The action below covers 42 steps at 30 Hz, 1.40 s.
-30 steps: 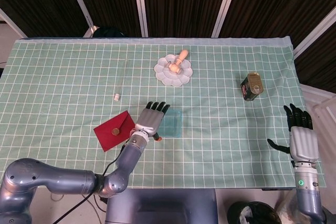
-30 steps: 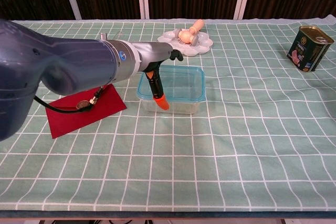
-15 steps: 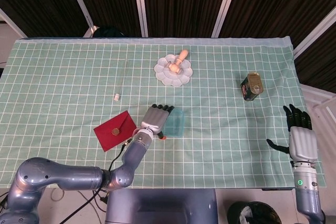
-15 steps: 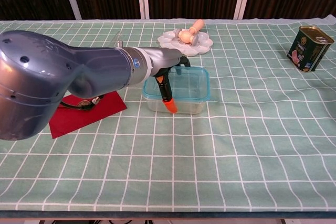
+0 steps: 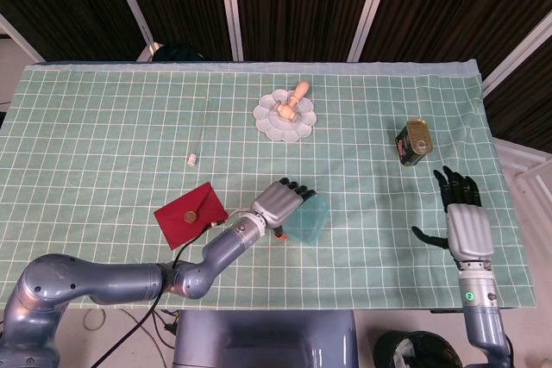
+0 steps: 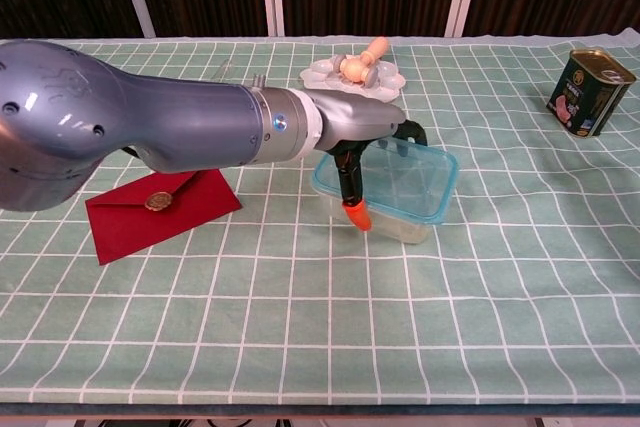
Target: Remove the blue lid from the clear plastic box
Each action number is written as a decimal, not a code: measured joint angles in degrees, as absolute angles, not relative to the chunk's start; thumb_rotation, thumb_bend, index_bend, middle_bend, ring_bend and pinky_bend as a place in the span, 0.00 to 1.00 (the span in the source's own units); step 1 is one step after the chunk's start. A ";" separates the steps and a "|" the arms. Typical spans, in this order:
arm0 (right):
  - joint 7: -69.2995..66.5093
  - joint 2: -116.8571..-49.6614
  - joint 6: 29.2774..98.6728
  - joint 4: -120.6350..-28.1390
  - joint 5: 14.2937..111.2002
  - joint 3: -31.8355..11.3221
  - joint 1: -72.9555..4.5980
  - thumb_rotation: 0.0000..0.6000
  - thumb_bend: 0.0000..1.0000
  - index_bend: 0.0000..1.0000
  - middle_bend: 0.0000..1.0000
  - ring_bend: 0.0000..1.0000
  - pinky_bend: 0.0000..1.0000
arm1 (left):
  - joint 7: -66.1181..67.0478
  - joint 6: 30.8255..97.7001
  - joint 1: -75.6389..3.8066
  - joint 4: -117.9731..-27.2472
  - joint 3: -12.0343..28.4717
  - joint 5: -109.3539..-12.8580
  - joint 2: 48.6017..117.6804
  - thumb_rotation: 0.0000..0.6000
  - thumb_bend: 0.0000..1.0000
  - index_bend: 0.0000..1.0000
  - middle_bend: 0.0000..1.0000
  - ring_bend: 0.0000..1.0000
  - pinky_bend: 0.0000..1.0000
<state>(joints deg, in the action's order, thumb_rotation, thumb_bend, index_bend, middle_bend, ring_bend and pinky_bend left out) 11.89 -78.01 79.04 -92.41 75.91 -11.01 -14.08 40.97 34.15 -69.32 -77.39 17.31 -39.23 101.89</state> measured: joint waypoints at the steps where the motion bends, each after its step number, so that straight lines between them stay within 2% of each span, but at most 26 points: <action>1: 12.57 -78.71 78.74 -92.93 76.35 -10.83 -14.55 1.00 0.23 0.00 0.00 0.00 0.00 | 39.55 33.15 -69.31 -76.95 17.48 -40.80 101.87 1.00 0.19 0.30 0.30 0.31 0.40; 9: 18.02 -84.48 75.84 -96.29 77.79 -9.88 -18.06 1.00 0.23 0.00 0.00 0.00 0.00 | 28.53 26.93 -69.46 -72.51 18.93 -50.88 102.44 1.00 0.19 0.30 0.30 0.31 0.40; 23: 25.09 -95.51 73.01 -96.91 74.04 -7.90 -20.66 1.00 0.23 0.00 0.00 0.00 0.00 | 19.72 25.25 -70.35 -70.46 18.17 -56.87 102.46 1.00 0.19 0.30 0.30 0.31 0.40; 31: 24.73 -97.70 73.65 -95.64 72.51 -8.53 -20.63 1.00 0.23 0.00 0.00 0.00 0.00 | 17.22 25.39 -71.18 -70.52 17.20 -58.49 102.19 1.00 0.19 0.30 0.30 0.31 0.40; 42: 23.73 -97.51 74.34 -96.92 72.74 -8.82 -20.59 1.00 0.23 0.00 0.00 0.00 0.00 | 15.57 26.32 -71.90 -70.16 15.70 -59.02 101.81 1.00 0.19 0.30 0.30 0.31 0.40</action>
